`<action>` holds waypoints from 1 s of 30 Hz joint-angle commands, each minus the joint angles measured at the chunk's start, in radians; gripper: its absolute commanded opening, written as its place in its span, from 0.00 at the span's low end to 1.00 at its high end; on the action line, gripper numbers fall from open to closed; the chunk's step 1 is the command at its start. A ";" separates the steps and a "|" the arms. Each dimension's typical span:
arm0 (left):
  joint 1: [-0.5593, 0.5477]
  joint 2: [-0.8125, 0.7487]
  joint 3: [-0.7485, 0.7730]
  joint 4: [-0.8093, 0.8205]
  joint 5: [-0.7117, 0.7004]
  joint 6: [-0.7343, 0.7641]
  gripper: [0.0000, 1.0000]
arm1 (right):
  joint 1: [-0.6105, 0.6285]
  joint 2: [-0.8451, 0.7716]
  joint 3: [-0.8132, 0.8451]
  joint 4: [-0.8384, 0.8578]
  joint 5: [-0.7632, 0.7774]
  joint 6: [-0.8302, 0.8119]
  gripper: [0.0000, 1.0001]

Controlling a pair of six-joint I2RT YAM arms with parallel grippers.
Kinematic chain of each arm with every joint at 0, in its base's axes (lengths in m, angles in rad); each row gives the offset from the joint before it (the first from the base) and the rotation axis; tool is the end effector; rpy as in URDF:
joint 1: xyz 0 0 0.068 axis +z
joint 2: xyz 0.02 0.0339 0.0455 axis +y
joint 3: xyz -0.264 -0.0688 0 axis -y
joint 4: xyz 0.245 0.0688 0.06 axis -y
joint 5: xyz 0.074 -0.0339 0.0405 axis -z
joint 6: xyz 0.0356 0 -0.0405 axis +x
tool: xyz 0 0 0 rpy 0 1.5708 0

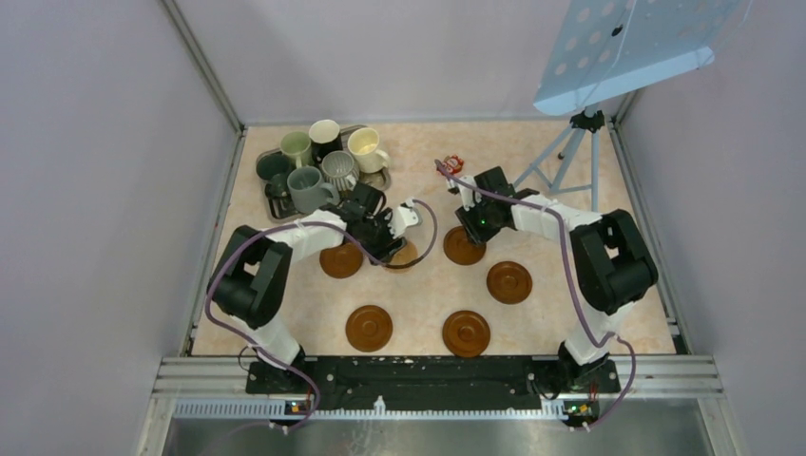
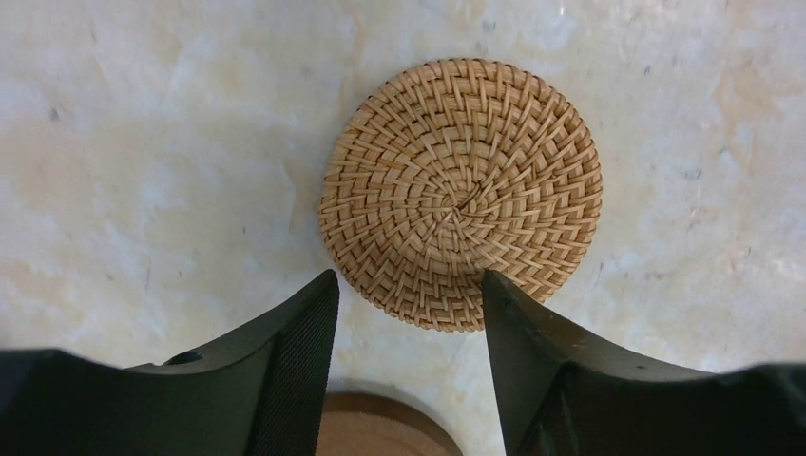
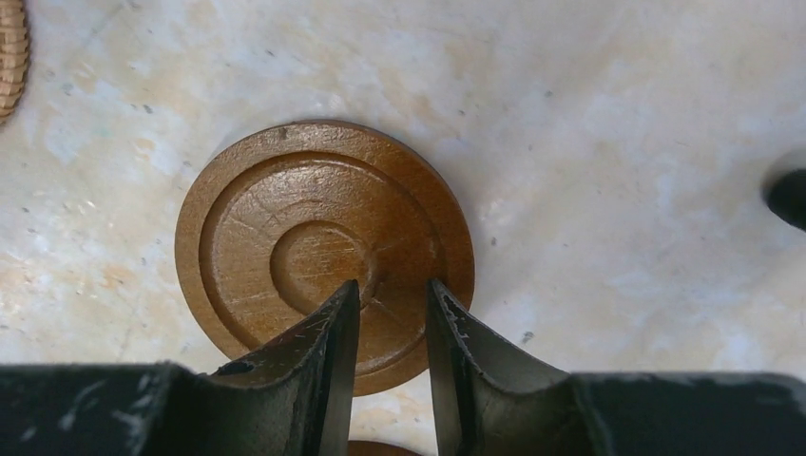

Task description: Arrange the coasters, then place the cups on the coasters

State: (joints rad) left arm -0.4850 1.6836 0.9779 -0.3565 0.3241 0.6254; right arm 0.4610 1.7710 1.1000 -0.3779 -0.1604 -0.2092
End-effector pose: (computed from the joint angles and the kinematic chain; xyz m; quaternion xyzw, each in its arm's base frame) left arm 0.2845 -0.1628 0.1685 0.5380 0.7903 -0.1384 0.2586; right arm 0.3164 0.1635 0.1723 -0.3362 0.9027 0.1091 0.2454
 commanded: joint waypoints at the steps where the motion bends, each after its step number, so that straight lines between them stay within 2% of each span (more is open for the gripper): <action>1: -0.038 0.088 0.061 0.086 -0.011 -0.012 0.62 | -0.046 -0.031 -0.052 -0.061 0.074 -0.041 0.32; 13: -0.076 0.254 0.210 0.131 -0.017 -0.085 0.59 | -0.126 0.004 -0.017 -0.050 0.136 -0.048 0.31; 23: -0.089 0.260 0.220 0.130 -0.008 -0.103 0.60 | -0.134 0.067 0.052 -0.043 0.154 -0.036 0.31; 30: -0.087 0.229 0.222 0.120 -0.006 -0.149 0.67 | -0.134 0.098 0.096 -0.036 0.157 -0.028 0.31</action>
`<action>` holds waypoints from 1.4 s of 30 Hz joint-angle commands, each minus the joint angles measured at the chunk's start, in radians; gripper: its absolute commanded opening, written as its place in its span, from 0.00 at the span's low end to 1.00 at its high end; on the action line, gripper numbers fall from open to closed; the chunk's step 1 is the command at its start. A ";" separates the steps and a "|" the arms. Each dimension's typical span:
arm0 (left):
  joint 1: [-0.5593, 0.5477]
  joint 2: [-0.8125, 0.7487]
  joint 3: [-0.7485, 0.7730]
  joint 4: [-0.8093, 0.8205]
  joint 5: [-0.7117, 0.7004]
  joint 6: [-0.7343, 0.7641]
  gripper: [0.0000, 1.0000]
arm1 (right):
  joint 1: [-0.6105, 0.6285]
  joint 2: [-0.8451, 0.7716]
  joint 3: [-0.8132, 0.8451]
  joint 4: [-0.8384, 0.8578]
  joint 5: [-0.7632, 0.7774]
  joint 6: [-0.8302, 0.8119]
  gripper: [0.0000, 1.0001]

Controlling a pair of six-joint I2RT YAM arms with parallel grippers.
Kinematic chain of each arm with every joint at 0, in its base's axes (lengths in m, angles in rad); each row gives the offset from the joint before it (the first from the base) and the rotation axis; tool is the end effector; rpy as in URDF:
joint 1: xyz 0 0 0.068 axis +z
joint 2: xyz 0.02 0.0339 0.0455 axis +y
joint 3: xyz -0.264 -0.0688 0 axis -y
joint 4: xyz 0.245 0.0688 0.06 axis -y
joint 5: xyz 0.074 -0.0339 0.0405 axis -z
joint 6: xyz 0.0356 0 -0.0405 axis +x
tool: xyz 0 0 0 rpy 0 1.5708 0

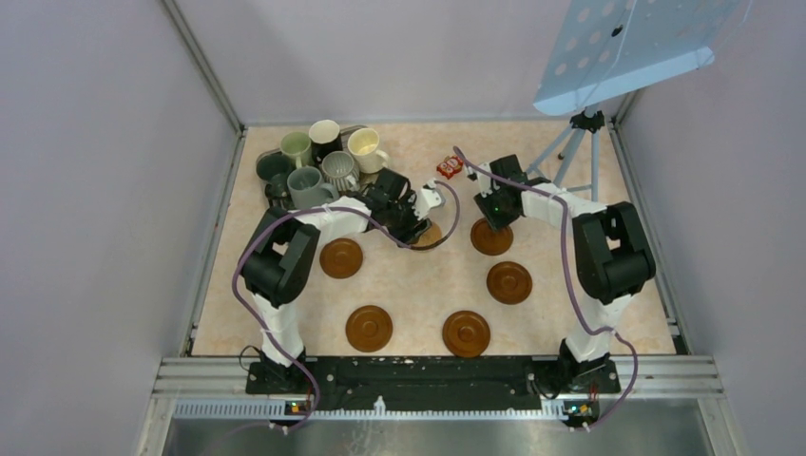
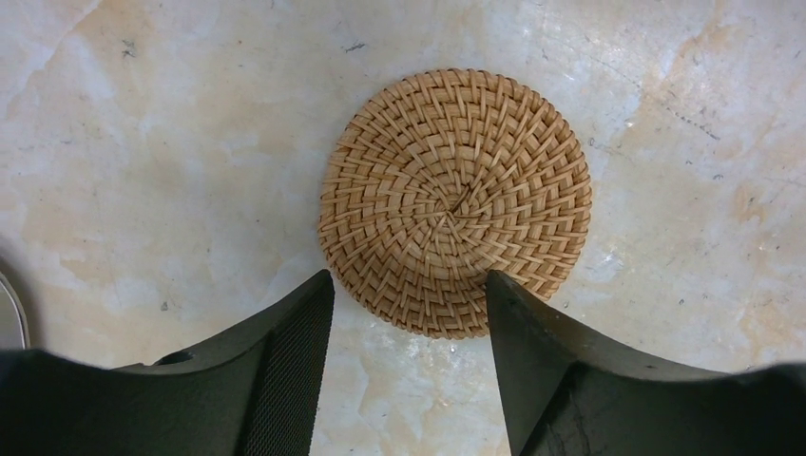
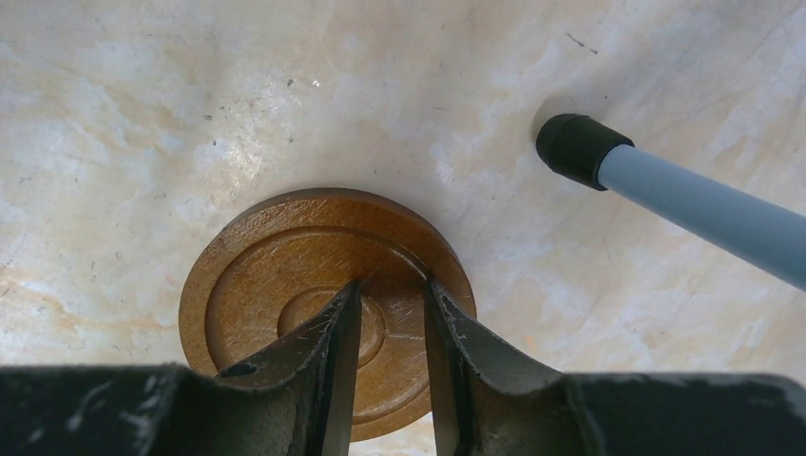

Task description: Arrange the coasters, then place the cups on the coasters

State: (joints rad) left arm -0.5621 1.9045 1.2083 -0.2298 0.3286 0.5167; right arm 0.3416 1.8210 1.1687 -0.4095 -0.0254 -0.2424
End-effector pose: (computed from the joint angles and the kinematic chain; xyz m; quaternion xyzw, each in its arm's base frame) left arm 0.3304 -0.2217 0.1658 0.5251 0.7762 -0.1622 0.3090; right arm 0.3482 0.1248 0.1725 -0.2816 0.9258 0.0248 0.2508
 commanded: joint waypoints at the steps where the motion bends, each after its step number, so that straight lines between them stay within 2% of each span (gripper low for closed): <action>1: -0.010 0.000 -0.007 -0.007 -0.009 -0.049 0.68 | -0.014 0.048 0.032 -0.004 0.015 0.006 0.31; 6: -0.003 -0.059 -0.026 -0.009 -0.015 -0.068 0.77 | -0.013 0.023 0.033 0.024 -0.014 -0.008 0.31; 12: 0.047 -0.150 -0.050 -0.058 0.003 -0.112 0.80 | -0.010 0.047 0.063 0.038 0.001 -0.012 0.31; 23: 0.240 -0.381 -0.206 -0.221 0.026 -0.068 0.84 | 0.011 -0.018 0.079 0.006 -0.040 -0.010 0.35; 30: 0.389 -0.477 -0.307 -0.316 -0.014 0.041 0.84 | 0.010 -0.100 0.127 -0.059 -0.058 -0.002 0.41; 36: 0.418 -0.449 -0.337 -0.300 -0.070 0.082 0.83 | 0.011 -0.146 0.120 -0.120 -0.112 -0.014 0.45; 42: 0.414 -0.371 -0.326 -0.262 -0.034 0.122 0.75 | 0.010 -0.206 0.072 -0.194 -0.191 -0.067 0.47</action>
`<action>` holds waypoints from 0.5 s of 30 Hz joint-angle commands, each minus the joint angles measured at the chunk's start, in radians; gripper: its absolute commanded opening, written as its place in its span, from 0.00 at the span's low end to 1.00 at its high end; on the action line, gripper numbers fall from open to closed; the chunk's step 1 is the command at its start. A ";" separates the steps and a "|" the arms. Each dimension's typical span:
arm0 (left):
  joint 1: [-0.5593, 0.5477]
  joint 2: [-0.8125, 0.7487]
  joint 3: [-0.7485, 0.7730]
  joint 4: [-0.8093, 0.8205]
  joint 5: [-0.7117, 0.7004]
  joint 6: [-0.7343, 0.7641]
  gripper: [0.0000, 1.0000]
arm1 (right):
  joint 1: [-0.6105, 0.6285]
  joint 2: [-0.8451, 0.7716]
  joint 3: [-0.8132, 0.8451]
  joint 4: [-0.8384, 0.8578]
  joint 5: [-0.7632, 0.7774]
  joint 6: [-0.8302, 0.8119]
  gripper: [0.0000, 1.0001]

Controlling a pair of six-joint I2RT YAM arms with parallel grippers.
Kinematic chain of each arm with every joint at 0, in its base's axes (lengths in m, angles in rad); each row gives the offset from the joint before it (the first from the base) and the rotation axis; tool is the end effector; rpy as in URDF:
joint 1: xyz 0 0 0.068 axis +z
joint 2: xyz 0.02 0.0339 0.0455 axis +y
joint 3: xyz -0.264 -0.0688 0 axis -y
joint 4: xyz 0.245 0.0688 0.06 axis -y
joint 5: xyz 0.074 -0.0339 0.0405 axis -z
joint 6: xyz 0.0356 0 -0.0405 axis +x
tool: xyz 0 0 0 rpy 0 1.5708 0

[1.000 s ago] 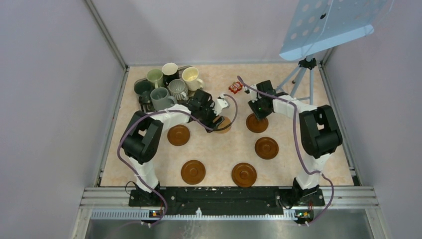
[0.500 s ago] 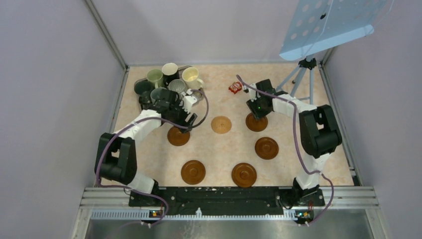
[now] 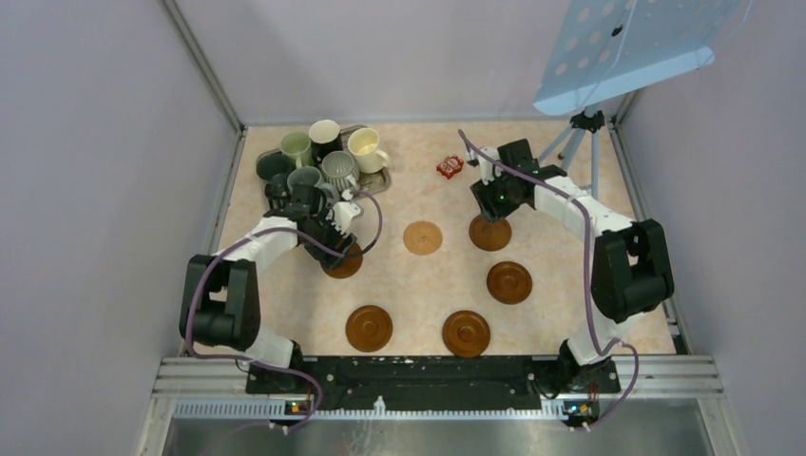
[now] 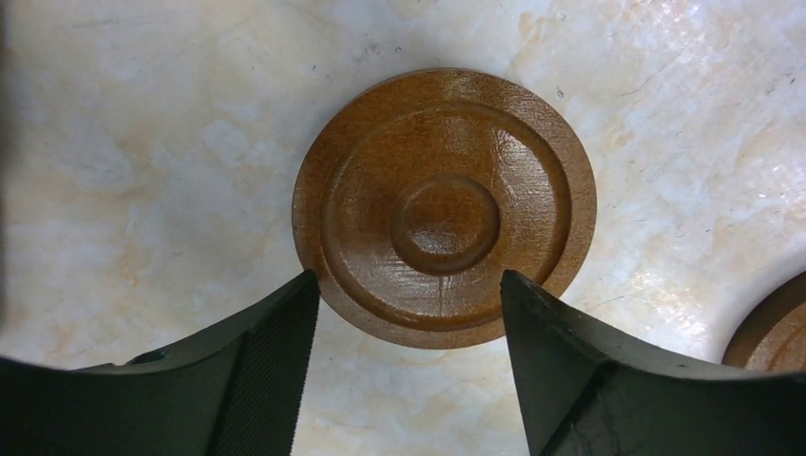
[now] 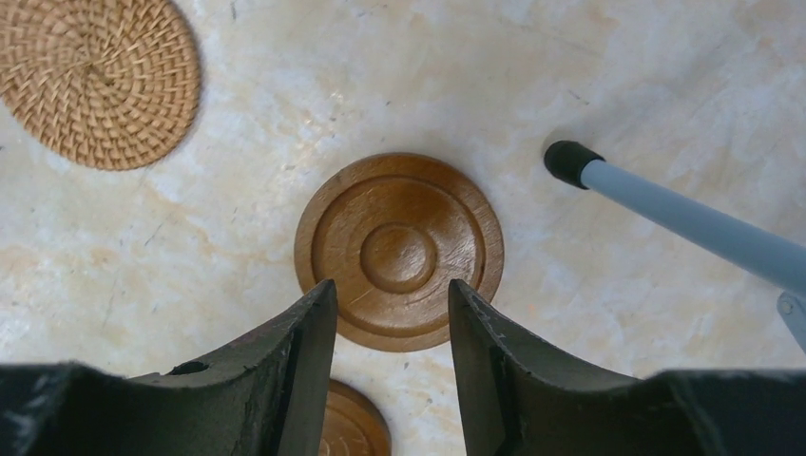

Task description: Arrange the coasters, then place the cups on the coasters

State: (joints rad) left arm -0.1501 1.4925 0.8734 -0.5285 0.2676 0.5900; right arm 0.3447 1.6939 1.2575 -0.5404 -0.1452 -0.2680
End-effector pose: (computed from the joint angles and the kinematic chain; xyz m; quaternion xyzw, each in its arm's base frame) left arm 0.2737 -0.0509 0.1846 0.3766 0.8932 -0.0819 0.2316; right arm 0.3380 0.1268 0.2358 -0.3079 0.9029 0.0805 0.2890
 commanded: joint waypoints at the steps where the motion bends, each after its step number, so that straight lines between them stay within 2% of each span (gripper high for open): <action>1: -0.005 0.059 0.017 0.047 0.031 0.046 0.73 | 0.007 -0.100 -0.034 -0.068 -0.080 -0.051 0.47; 8: -0.069 0.190 0.104 0.127 0.024 0.011 0.60 | 0.003 -0.166 -0.112 -0.101 -0.093 -0.076 0.49; 15: -0.110 0.264 0.175 0.164 0.023 -0.005 0.59 | -0.007 -0.200 -0.142 -0.100 -0.079 -0.068 0.49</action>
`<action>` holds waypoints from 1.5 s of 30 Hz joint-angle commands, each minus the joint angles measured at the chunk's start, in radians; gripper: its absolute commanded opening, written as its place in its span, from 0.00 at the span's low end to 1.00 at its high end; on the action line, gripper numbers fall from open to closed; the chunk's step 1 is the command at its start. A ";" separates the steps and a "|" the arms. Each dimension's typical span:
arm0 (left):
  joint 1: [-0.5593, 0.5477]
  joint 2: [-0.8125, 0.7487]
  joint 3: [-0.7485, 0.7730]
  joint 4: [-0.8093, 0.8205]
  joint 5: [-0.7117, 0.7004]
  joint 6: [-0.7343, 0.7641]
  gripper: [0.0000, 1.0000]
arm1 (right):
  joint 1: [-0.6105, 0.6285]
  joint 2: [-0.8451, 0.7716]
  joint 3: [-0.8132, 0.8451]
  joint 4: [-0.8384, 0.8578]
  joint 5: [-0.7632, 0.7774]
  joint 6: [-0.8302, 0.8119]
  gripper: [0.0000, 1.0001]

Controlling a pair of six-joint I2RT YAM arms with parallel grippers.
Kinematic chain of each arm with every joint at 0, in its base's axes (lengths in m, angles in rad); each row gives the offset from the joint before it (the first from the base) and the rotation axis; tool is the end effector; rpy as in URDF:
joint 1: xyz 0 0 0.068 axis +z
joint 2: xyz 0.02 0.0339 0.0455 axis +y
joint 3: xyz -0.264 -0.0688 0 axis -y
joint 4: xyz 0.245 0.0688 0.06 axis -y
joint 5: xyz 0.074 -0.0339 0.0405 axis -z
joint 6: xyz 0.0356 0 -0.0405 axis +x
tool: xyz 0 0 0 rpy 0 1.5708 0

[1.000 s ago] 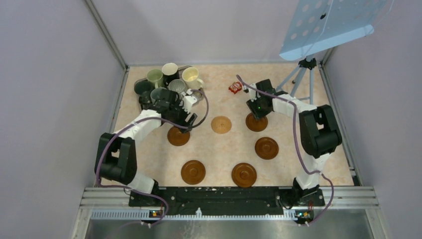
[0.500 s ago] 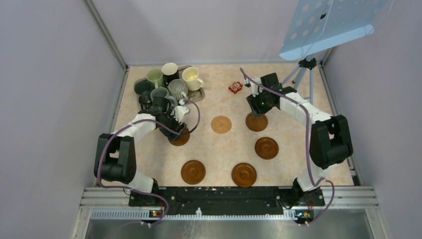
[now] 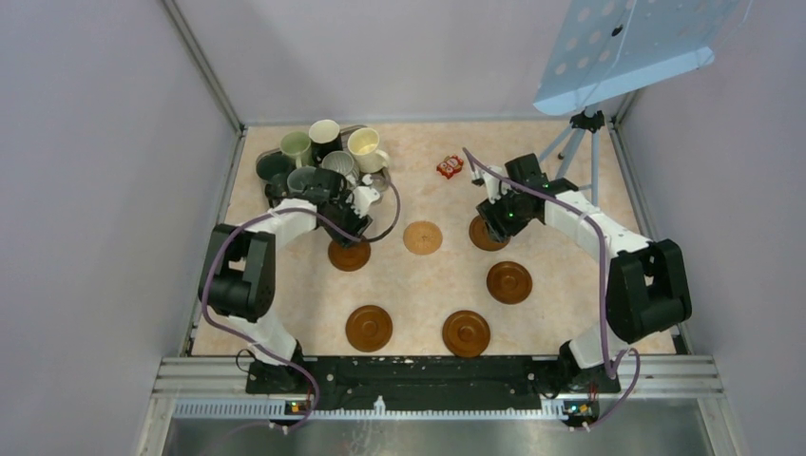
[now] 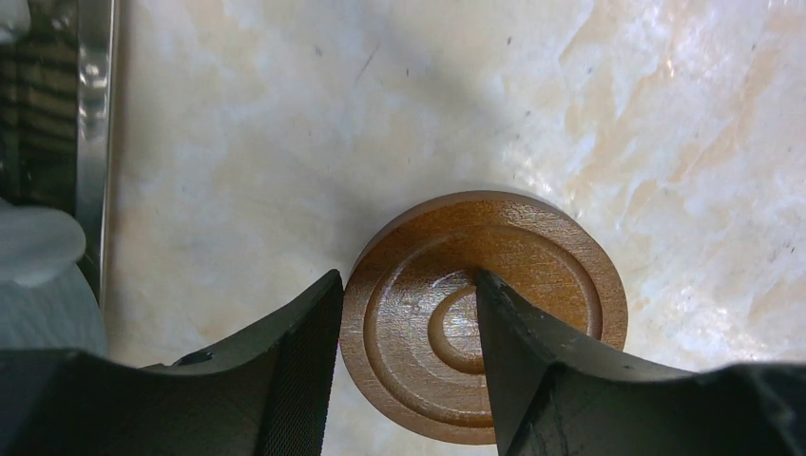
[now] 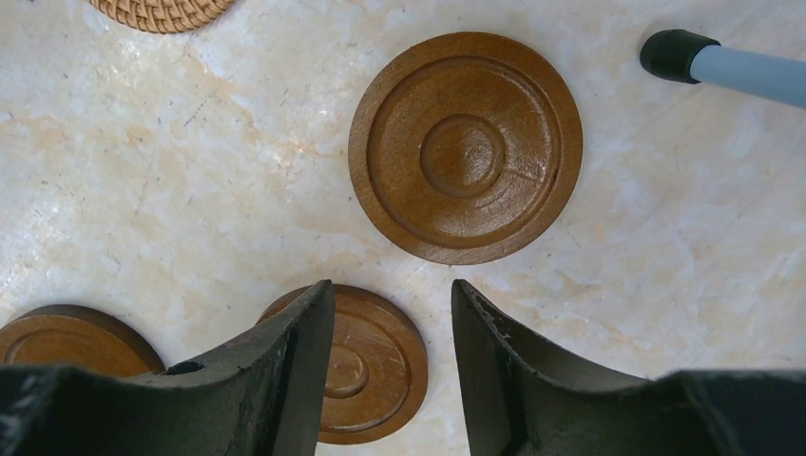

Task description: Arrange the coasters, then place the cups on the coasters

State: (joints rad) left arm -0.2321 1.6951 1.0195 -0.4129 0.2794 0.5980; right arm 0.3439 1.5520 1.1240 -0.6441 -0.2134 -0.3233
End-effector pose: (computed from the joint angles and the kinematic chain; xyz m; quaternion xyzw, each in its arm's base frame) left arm 0.3205 -0.0858 0.1732 0.4182 0.8666 -0.0899 0.2571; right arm 0.2939 0.1133 0.2348 -0.3403 0.9018 0.1057 0.2443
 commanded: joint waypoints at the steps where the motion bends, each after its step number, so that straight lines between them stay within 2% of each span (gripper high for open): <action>1: -0.033 0.070 0.039 0.051 0.012 -0.016 0.59 | -0.006 -0.061 -0.013 0.004 -0.009 -0.013 0.49; 7: -0.084 0.137 0.103 0.083 0.010 -0.035 0.60 | -0.012 -0.067 -0.027 0.004 -0.013 -0.013 0.48; 14: -0.090 0.189 0.161 0.084 0.004 -0.045 0.61 | -0.014 -0.067 -0.015 -0.003 -0.011 -0.023 0.49; 20: -0.090 0.124 0.174 0.026 0.026 -0.048 0.64 | -0.014 -0.074 -0.015 -0.008 -0.032 -0.046 0.49; 27: -0.088 -0.044 0.186 -0.128 0.115 -0.033 0.80 | 0.002 -0.108 -0.051 0.000 -0.115 -0.083 0.49; 31: -0.088 -0.172 0.094 -0.228 0.210 0.038 0.83 | 0.083 -0.151 -0.129 0.026 -0.141 -0.133 0.49; 35: -0.098 -0.328 -0.082 -0.274 0.275 0.148 0.84 | 0.208 -0.199 -0.252 0.104 -0.140 -0.185 0.49; 40: -0.166 -0.445 -0.267 -0.273 0.256 0.200 0.86 | 0.319 -0.218 -0.342 0.171 -0.155 -0.214 0.54; 45: -0.235 -0.484 -0.370 -0.205 0.208 0.182 0.88 | 0.368 -0.233 -0.393 0.189 -0.208 -0.240 0.61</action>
State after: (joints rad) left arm -0.4305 1.2533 0.6949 -0.6666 0.4988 0.7601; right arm 0.6819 1.3682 0.7525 -0.5251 -0.3573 -0.5182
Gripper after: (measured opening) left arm 0.869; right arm 0.596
